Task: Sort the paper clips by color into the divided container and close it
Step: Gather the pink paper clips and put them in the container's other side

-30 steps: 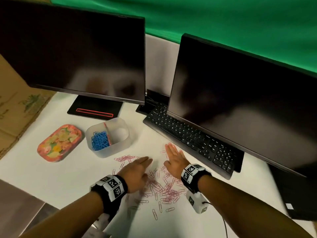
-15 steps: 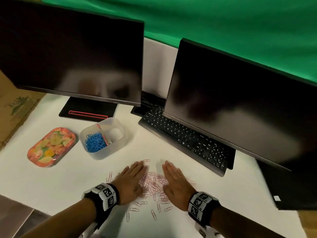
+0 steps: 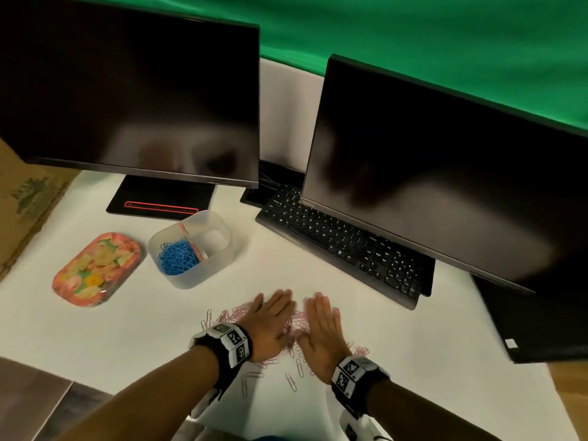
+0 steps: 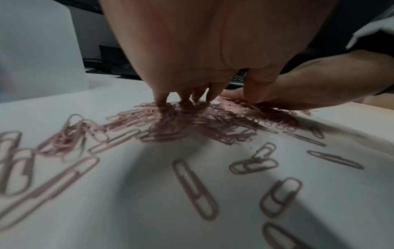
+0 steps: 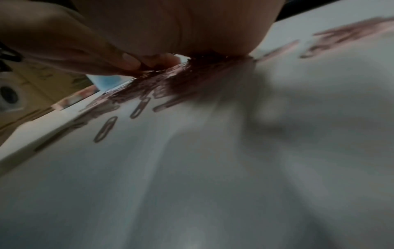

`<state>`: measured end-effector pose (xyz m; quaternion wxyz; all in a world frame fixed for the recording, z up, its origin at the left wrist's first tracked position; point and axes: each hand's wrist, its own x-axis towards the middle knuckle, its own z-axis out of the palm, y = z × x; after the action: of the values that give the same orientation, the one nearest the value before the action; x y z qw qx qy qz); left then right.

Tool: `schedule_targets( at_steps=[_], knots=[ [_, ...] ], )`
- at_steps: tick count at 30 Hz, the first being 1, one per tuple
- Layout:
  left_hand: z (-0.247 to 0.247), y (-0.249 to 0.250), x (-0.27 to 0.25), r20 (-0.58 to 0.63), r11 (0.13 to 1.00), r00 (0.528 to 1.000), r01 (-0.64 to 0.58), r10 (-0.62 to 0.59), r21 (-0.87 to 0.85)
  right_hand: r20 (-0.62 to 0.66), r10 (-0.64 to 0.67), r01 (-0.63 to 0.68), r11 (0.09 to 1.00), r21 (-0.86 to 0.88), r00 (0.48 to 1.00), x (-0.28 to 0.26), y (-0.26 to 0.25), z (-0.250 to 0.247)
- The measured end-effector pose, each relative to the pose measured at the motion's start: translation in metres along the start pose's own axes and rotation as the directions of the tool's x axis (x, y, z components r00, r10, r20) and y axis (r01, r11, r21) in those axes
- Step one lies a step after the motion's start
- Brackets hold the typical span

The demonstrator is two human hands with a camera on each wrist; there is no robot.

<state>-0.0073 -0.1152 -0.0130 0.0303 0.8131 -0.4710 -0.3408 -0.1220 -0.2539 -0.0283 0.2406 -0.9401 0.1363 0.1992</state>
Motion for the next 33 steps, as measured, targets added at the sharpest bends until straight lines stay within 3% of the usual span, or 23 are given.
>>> schedule_targets(
  at_steps=[3,6,8,11,14,18,21,24,27,30,33],
  knots=[
    [-0.003,-0.009,-0.017,-0.060,0.996,0.996,-0.068,0.064,-0.057,0.066,-0.161,0.161,0.987,0.005,0.985,-0.002,-0.005,-0.004],
    [-0.009,-0.041,-0.047,-0.248,0.992,0.969,-0.006,-0.025,-0.123,-0.004,-0.203,0.203,0.977,0.072,0.979,-0.021,0.011,-0.019],
    [-0.007,-0.068,-0.073,-0.299,0.979,0.937,0.141,-0.179,-0.145,-0.126,-0.076,0.086,0.994,0.072,0.989,-0.042,0.037,-0.024],
    [0.006,-0.092,-0.110,-0.139,0.942,0.933,0.322,-0.333,-0.092,-0.095,0.180,-0.182,0.983,-0.011,0.979,-0.078,0.075,-0.017],
    [0.025,-0.087,-0.121,-0.022,0.952,0.952,0.306,-0.306,-0.029,0.011,0.243,-0.240,0.963,-0.126,0.970,-0.095,0.086,-0.002],
    [0.043,-0.063,-0.096,-0.143,0.980,0.972,0.194,-0.187,0.034,-0.008,0.161,-0.161,0.979,-0.124,0.987,-0.073,0.056,0.006],
    [0.039,-0.037,-0.066,-0.137,0.985,0.985,0.126,-0.109,0.121,0.005,0.057,-0.055,0.985,-0.164,0.998,-0.049,0.027,0.007],
    [0.031,-0.023,-0.045,-0.105,0.982,0.984,0.153,-0.142,0.109,0.041,0.022,-0.014,0.983,-0.183,0.999,-0.027,0.006,0.008],
    [0.024,-0.015,-0.038,-0.225,0.992,0.969,0.118,-0.106,0.038,0.083,-0.036,0.047,0.989,-0.140,0.996,-0.019,0.000,-0.002],
    [0.014,-0.013,-0.041,-0.261,0.987,0.953,0.156,-0.157,-0.022,0.054,-0.107,0.111,0.991,-0.072,0.993,-0.022,0.005,-0.020],
    [0.006,-0.010,-0.035,-0.204,0.990,0.969,0.144,-0.138,0.014,0.062,-0.151,0.160,0.972,-0.170,0.987,-0.014,0.006,-0.032]
  ],
)
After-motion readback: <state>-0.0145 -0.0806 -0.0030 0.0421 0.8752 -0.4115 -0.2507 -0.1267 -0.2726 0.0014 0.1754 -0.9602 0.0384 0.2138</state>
